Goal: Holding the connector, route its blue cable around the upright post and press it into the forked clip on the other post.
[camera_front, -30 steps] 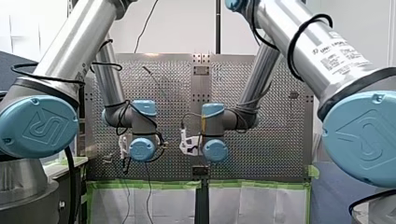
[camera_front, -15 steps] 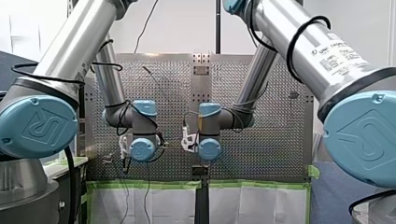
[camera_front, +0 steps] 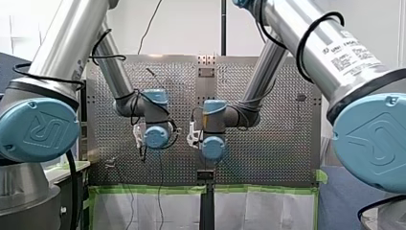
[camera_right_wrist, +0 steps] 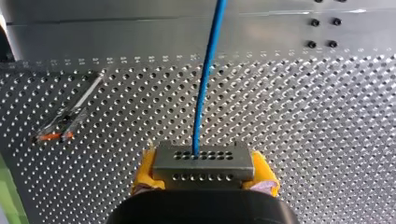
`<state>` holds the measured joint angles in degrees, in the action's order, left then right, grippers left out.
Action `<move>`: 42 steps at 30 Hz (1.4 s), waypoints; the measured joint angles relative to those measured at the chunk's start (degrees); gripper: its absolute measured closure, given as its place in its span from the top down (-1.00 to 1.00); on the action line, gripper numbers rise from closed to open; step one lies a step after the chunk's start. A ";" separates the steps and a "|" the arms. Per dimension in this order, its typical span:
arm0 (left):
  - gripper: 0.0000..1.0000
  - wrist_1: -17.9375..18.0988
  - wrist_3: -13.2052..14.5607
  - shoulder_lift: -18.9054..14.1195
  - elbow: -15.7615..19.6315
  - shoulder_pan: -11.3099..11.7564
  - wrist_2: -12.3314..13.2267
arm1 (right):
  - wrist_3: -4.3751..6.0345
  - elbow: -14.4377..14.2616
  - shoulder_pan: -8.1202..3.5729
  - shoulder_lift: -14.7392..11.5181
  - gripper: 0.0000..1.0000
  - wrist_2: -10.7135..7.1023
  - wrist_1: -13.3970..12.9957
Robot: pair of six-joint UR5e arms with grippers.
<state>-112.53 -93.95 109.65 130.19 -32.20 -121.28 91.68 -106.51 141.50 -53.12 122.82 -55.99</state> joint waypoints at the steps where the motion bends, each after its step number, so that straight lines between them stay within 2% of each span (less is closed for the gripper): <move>1: -0.91 -0.44 -0.41 -0.42 -0.26 0.06 -0.05 | 0.56 -0.10 -0.11 -0.52 -0.69 -0.14 0.53; 3: -0.91 -1.49 -1.22 -1.48 -0.63 0.26 -0.40 | 1.35 -0.33 -0.35 -1.35 -0.69 -0.32 1.39; 4: -0.91 -1.92 -1.38 -1.91 -0.71 0.35 -0.57 | 1.71 -0.47 -0.52 -1.93 -0.62 -0.46 1.96; 9: -0.91 -4.31 -1.24 -4.28 -0.85 0.99 -1.04 | 2.14 -0.73 -1.31 -4.26 -0.62 -1.05 4.27; 13: -0.91 -5.95 -0.60 -5.93 -0.87 1.51 -1.09 | 1.92 -0.74 -2.08 -6.27 -0.62 -2.18 5.48; 19: -0.91 -8.18 0.52 -7.80 -0.88 2.27 -1.10 | 1.35 -0.56 -2.86 -8.87 -0.62 -4.44 5.85; 30: -0.91 -8.70 0.96 -8.07 -1.06 4.09 -1.13 | 1.00 1.70 -3.10 -11.52 -0.62 -5.56 8.92; 37: -0.91 -10.58 0.67 -8.15 -2.29 5.05 -1.96 | 0.57 2.11 -3.41 -15.19 -0.62 -8.89 10.84; 42: -0.91 -12.64 0.52 -9.27 -3.13 5.46 -3.69 | 0.54 2.31 -3.71 -16.13 -0.62 -10.25 11.53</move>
<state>-125.17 -93.44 100.38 127.06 -26.74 -124.97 92.22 -104.20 137.79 -69.25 112.57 -44.46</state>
